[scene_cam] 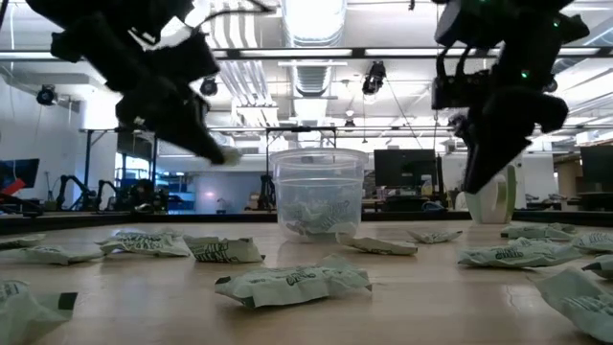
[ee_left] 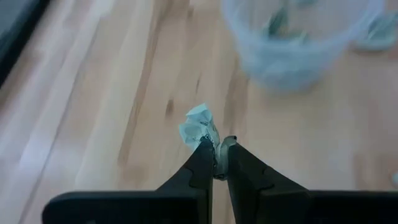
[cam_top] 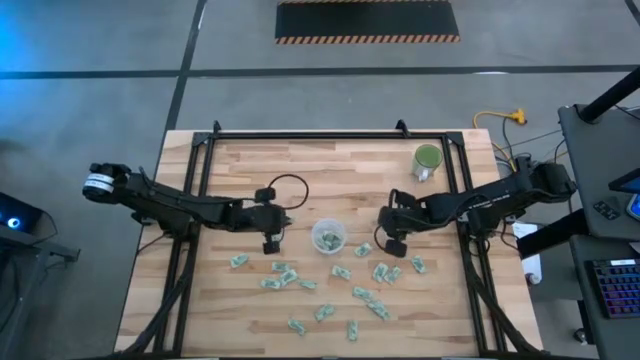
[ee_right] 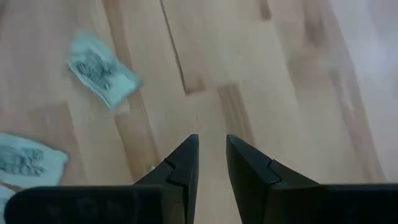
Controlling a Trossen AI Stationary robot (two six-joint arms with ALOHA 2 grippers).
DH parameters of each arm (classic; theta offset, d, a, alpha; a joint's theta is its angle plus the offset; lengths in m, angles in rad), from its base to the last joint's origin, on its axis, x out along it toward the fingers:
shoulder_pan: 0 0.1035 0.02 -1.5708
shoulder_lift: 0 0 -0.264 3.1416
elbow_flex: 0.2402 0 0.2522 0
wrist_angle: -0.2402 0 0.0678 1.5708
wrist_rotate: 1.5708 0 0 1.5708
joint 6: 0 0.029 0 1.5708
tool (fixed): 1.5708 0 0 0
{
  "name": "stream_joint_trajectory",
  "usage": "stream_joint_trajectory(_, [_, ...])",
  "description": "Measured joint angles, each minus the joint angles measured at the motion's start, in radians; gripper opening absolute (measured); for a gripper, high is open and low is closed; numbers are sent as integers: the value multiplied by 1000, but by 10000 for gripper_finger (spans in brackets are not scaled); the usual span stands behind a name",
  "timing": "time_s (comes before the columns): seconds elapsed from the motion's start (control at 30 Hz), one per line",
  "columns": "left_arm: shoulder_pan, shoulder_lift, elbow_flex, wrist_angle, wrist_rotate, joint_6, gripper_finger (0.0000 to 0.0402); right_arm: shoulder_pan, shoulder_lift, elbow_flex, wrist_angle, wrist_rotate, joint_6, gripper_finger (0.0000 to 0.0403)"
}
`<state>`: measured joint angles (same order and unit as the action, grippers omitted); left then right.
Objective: Pick and place Stevia / Truvia into bins
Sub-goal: Put the light green stevia packet into the transparent container
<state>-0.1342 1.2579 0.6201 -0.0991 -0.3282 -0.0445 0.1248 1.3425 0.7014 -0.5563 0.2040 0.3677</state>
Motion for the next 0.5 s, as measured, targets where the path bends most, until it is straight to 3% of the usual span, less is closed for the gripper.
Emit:
stream_joint_trajectory(0.13, [-12,6,-2,161,38,56,12,2,7,-24,2,-3,0,71])
stream_joint_trajectory(0.23, [-17,32,-3,308,121,105,12,2,7,-25,6,-3,0,66])
stream_joint_trajectory(0.4, [-17,152,0,576,216,157,13,2,7,-26,7,-33,30,64])
stream_joint_trajectory(0.5, [-17,243,21,636,218,165,17,4,7,-26,11,-80,46,67])
